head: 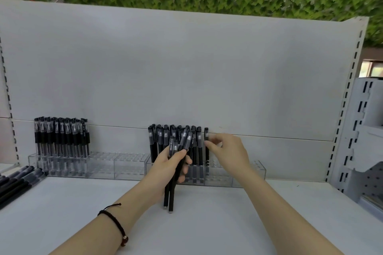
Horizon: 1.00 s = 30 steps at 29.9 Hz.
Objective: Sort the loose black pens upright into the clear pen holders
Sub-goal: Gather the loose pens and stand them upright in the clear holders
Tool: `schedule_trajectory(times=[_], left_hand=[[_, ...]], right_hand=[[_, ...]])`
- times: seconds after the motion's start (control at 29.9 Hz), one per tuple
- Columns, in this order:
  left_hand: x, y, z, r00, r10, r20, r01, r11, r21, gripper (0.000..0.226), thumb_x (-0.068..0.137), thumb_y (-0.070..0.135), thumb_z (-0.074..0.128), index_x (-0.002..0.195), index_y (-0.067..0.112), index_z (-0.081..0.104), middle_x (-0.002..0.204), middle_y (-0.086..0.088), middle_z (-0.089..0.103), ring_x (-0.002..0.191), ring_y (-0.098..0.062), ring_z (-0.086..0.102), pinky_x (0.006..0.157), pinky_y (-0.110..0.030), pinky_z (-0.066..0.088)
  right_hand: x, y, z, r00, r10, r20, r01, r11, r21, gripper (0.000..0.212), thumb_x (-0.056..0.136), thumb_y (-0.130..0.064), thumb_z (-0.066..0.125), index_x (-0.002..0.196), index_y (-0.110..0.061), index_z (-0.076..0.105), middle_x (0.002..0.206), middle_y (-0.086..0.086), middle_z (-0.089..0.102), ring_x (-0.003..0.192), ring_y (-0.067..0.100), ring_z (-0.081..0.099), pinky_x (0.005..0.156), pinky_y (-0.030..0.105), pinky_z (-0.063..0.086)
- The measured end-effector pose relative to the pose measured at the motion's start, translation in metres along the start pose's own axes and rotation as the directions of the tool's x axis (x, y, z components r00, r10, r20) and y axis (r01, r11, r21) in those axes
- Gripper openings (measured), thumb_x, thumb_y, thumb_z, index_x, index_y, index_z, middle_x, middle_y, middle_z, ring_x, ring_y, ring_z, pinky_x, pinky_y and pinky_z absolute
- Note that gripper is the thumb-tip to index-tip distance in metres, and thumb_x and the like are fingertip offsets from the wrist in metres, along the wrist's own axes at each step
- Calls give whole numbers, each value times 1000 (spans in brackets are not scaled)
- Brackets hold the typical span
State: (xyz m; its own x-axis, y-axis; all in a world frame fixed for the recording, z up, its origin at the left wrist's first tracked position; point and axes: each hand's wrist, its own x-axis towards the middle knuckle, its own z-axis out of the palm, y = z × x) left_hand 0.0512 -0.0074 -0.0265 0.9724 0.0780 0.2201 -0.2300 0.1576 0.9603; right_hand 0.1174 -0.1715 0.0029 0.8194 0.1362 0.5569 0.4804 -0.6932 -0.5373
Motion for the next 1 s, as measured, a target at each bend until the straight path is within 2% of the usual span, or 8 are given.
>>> schedule_trajectory(times=[0.07,0.17,0.33,0.4,0.5,0.6,0.74,1.0], left_hand=[[-3,-1,2,999,30,33,-30,999,16,13,98,20,52,104,8,52,77,-6,68,56,-16,56,48,-27,47],[-6,1,5,998,32,58,-32,999,-2,15,96,23,54,104,11,48,85,-10,74,55,-17,61,51,-28,53],[-6,1,4,993,50,106,-51,999,1,20,96,25,52,116,18,50,95,-13,75,58,-20,65,51,-27,54],[-5,0,3,992,59,108,-59,998,2,23,96,26,52,118,19,51,97,-11,75,66,-23,70,57,-28,57],[-2,-1,2,995,55,78,-54,998,-11,26,96,30,52,120,19,52,99,-9,75,84,-29,73,66,-34,60],[0,-1,-1,1000,23,-21,-23,1000,0,21,97,34,52,114,22,55,88,-6,76,66,-23,71,55,-30,57],[6,-3,-8,994,28,-102,-24,999,44,26,98,36,49,114,18,55,56,2,54,41,-10,35,40,-20,29],[4,-3,-4,999,-32,-14,31,999,-17,20,101,30,45,103,10,46,57,1,50,44,-10,32,37,-20,24]], right_hand=[[-2,-1,3,999,5,-45,-7,999,-34,17,90,-41,59,101,-29,65,89,-15,62,87,11,58,76,33,49],[-3,-5,-2,984,5,-180,34,976,215,11,90,-31,57,83,-23,61,75,-13,60,70,8,53,69,32,46],[-10,-27,-10,974,-139,178,33,868,496,17,84,-32,72,77,-16,73,67,-8,64,60,3,52,60,18,44],[-10,-32,-8,967,-143,212,10,851,526,12,86,-22,71,78,-13,70,57,-13,59,51,2,48,53,16,41],[-7,-35,-12,981,-71,178,-56,786,616,11,95,-18,60,89,-10,65,56,-10,56,43,6,43,44,12,35],[1,-32,-22,997,76,24,-70,685,725,11,100,-19,50,97,-13,58,69,-6,52,46,6,41,43,13,33],[7,-19,-25,957,93,-274,73,838,540,10,101,-24,47,94,-21,53,83,-10,56,66,10,46,60,20,39],[5,-6,-13,979,2,-203,64,945,320,7,100,-22,48,99,-18,55,91,-9,58,87,14,54,74,29,40]])
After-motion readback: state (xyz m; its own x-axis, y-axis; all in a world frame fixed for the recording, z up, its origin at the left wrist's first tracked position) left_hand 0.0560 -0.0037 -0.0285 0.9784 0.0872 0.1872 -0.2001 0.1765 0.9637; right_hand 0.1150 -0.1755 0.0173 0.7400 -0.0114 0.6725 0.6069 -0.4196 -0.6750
